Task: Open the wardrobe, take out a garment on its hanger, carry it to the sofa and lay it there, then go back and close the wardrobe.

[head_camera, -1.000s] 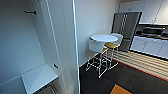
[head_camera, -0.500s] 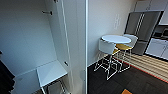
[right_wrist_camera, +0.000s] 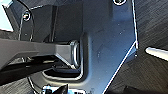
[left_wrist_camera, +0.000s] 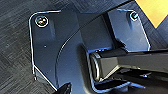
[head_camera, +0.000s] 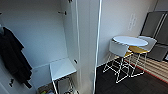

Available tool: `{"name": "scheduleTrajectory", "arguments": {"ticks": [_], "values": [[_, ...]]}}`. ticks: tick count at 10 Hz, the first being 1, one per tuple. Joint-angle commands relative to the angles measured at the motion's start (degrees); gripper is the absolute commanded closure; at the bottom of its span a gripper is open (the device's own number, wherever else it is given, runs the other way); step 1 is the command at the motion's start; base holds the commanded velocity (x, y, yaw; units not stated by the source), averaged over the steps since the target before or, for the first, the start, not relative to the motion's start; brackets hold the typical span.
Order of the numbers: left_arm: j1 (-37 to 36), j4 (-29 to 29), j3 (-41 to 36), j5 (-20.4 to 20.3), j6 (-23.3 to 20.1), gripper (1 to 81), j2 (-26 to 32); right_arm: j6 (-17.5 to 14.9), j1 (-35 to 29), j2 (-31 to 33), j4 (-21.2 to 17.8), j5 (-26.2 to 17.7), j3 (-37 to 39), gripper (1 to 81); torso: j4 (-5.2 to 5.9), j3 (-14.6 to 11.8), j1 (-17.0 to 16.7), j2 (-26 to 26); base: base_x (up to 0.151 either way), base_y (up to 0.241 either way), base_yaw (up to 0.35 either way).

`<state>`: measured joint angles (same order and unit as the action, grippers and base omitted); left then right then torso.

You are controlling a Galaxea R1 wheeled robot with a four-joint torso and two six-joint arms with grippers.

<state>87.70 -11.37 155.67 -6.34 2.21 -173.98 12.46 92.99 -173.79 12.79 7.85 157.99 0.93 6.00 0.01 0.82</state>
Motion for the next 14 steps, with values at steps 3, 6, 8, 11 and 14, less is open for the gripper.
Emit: {"name": "scheduleTrajectory", "arguments": {"ticks": [3, 6, 8, 11, 14], "values": [[-1.69, -0.58, -0.02, 2.91, -0.27, 1.0, -0.14, 0.02, -1.35, 0.08, 0.13, -2.93, 0.11, 1.0, 0.0, 0.0, 0.0, 0.0, 0.0, 0.0, 0.307], [-1.69, -0.58, -0.02, 2.91, -0.27, 1.0, -0.14, 0.02, -1.35, 0.08, 0.04, -2.93, 0.11, 1.0, 0.0, 0.0, 0.0, 0.0, 0.0, 0.0, 0.307], [-1.61, -0.58, -0.1, 2.91, -0.27, 1.0, -0.14, 0.02, -1.44, 0.08, 0.13, -2.93, 0.12, 1.0, 0.0, 0.0, 0.0, 0.0, 0.0, 0.0, 0.307], [-1.69, -0.67, -0.02, 3.0, -0.27, 1.0, -0.14, 0.02, -1.45, 0.0, 0.04, -2.93, 0.03, 1.0, 0.0, 0.0, 0.0, 0.0, 0.0, 0.0, 0.306], [-1.69, -0.67, -0.11, 3.09, -0.27, 1.0, -0.14, 0.02, -1.53, 0.0, 0.13, -2.93, 0.03, 1.0, 0.0, 0.0, 0.0, 0.0, 0.0, 0.0, 0.305]]}}
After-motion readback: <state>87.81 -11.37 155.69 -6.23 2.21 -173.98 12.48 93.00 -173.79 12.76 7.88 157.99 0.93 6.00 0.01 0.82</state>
